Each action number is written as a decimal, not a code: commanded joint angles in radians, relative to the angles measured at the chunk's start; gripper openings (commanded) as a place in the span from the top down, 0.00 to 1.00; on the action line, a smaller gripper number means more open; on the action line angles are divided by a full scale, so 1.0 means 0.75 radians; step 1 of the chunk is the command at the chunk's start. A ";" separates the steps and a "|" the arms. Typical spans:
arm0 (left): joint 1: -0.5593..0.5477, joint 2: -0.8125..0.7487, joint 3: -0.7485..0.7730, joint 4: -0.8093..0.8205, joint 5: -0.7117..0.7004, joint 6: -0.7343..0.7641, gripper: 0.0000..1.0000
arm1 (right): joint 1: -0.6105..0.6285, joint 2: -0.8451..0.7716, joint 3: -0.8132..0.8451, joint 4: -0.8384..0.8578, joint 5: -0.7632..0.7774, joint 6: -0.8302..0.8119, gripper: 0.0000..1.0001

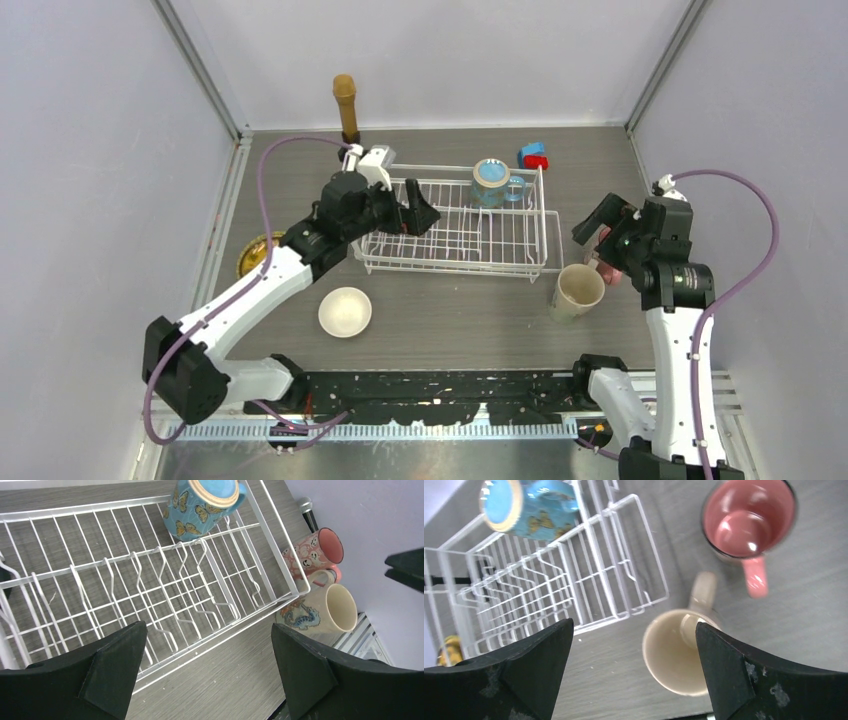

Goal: Unload the mixed dishes from the dish rack
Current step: Pick up the cup from the dish rack.

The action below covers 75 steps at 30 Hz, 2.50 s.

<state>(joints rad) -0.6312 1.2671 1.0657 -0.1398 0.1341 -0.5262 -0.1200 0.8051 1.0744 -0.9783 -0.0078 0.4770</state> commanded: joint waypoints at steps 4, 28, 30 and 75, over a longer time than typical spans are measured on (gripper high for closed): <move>-0.001 -0.144 -0.069 0.025 -0.074 0.070 0.00 | 0.054 0.111 -0.022 0.366 -0.260 0.016 0.00; -0.001 -0.177 -0.099 -0.040 -0.043 0.109 0.00 | 0.421 1.006 0.542 0.412 -0.522 -1.414 0.00; -0.001 -0.171 -0.085 -0.059 -0.044 0.115 0.00 | 0.409 1.067 0.591 0.379 -0.543 -1.470 0.00; -0.002 -0.098 -0.016 -0.164 -0.376 0.165 0.01 | 0.346 1.719 1.150 0.046 -0.582 -1.842 0.40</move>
<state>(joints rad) -0.6334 1.2003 1.0142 -0.2756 -0.1040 -0.4168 0.1398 2.0956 1.8935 -0.9215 -0.4110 -0.8726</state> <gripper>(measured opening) 0.987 0.606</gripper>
